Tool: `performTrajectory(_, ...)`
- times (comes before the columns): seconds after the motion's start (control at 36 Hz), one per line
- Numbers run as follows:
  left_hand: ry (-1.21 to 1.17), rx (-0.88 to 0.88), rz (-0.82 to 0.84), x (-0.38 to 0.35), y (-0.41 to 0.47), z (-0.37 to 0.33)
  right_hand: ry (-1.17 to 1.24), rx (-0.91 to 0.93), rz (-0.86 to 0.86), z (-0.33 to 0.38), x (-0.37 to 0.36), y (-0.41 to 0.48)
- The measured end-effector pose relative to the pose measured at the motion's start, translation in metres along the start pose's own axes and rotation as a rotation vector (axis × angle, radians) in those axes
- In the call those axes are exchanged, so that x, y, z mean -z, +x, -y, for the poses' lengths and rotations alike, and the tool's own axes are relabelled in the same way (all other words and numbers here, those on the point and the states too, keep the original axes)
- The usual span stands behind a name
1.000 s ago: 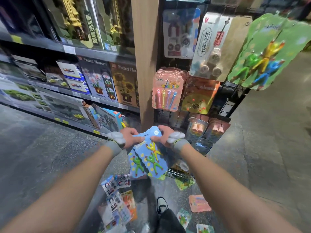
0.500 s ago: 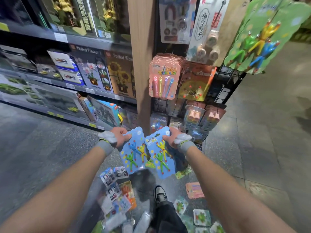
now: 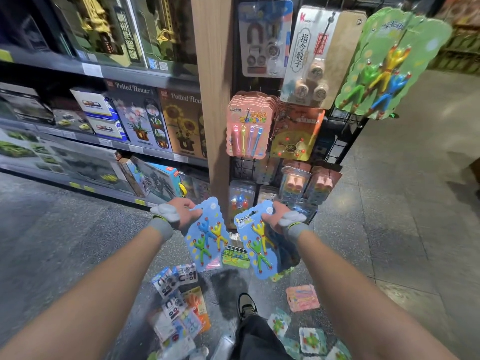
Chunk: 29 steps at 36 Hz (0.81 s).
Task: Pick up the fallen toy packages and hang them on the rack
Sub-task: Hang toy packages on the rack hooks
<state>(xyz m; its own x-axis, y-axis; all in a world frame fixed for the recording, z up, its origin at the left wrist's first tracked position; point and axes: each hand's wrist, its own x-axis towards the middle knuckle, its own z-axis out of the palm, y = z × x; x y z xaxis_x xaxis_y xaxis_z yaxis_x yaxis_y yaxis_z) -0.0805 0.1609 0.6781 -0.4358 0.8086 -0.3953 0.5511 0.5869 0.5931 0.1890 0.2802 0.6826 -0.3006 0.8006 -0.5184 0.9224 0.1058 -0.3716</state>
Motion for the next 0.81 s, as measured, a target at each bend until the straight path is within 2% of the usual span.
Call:
performTrajectory(0.22,-0.008,-0.018,0.005,0.004,0.003,-0.016,0.101,0.083,0.01,0.006,0.008,0.008)
performTrajectory(0.44,0.035,-0.108,-0.021,0.017,0.008,-0.055,0.177,0.047,-0.11,0.011,0.046,-0.007)
performTrajectory(0.58,0.021,-0.194,-0.066,0.027,0.009,-0.093,0.286,0.001,-0.25,0.002,0.073,-0.007)
performTrajectory(0.69,0.024,-0.287,-0.101,0.033,0.002,-0.134,0.432,0.049,-0.333,0.0,0.099,-0.018)
performTrajectory(0.81,0.056,-0.384,-0.089,0.04,-0.004,-0.171,0.477,0.075,-0.393,0.001,0.126,-0.039)
